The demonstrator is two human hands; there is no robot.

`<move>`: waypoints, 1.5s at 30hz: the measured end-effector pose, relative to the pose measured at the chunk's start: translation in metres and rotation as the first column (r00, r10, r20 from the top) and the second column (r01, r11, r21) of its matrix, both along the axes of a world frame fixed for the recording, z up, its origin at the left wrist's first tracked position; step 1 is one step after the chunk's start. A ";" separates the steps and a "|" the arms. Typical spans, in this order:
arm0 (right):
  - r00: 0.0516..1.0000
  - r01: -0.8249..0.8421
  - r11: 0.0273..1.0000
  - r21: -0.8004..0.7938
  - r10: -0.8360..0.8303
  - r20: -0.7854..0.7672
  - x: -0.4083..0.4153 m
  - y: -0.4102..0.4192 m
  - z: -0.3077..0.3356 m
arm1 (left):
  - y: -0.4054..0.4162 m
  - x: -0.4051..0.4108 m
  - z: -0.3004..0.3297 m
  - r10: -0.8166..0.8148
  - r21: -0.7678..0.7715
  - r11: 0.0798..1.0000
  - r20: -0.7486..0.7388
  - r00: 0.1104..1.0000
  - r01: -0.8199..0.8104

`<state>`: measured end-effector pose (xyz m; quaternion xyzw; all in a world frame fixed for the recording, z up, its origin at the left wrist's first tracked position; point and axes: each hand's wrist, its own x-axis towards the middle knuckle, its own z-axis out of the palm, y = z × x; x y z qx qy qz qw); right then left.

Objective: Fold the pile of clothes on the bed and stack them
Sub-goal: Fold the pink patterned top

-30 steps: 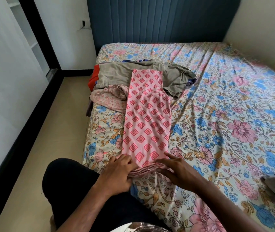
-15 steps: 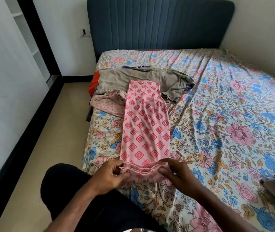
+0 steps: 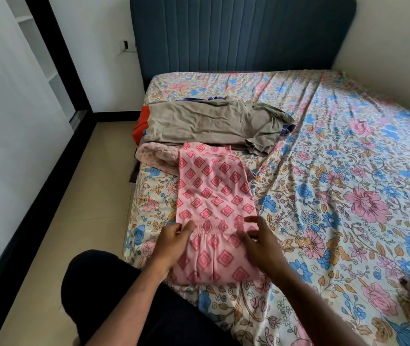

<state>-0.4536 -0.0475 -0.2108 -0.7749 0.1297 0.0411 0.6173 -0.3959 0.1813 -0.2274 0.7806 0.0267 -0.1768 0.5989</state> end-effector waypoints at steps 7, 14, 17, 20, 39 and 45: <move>0.996 -0.017 0.982 -0.188 0.034 0.087 -0.001 0.008 -0.027 | -0.003 0.012 -0.040 0.126 0.105 0.986 0.041 0.991 -0.130; 0.985 0.049 0.991 -0.125 -0.027 0.172 -0.010 0.013 -0.028 | -0.010 0.006 -0.046 0.090 0.277 0.945 0.300 0.950 -0.177; 0.990 0.025 0.975 -0.222 0.007 0.140 -0.006 0.011 -0.031 | -0.012 0.006 -0.042 0.007 0.434 0.886 0.341 0.940 -0.164; 0.986 0.029 0.949 -0.314 0.025 0.167 -0.003 0.008 -0.035 | -0.013 0.007 -0.039 -0.001 0.452 0.876 0.350 0.937 -0.168; 0.794 -0.141 0.467 -0.873 0.580 0.182 -0.037 -0.057 -0.047 | 0.027 -0.038 -0.005 -0.632 0.760 0.562 0.141 0.762 0.326; 0.727 0.032 0.601 -0.799 0.534 0.431 -0.033 -0.053 -0.053 | 0.027 -0.040 -0.013 -0.664 0.852 0.466 0.157 0.731 0.240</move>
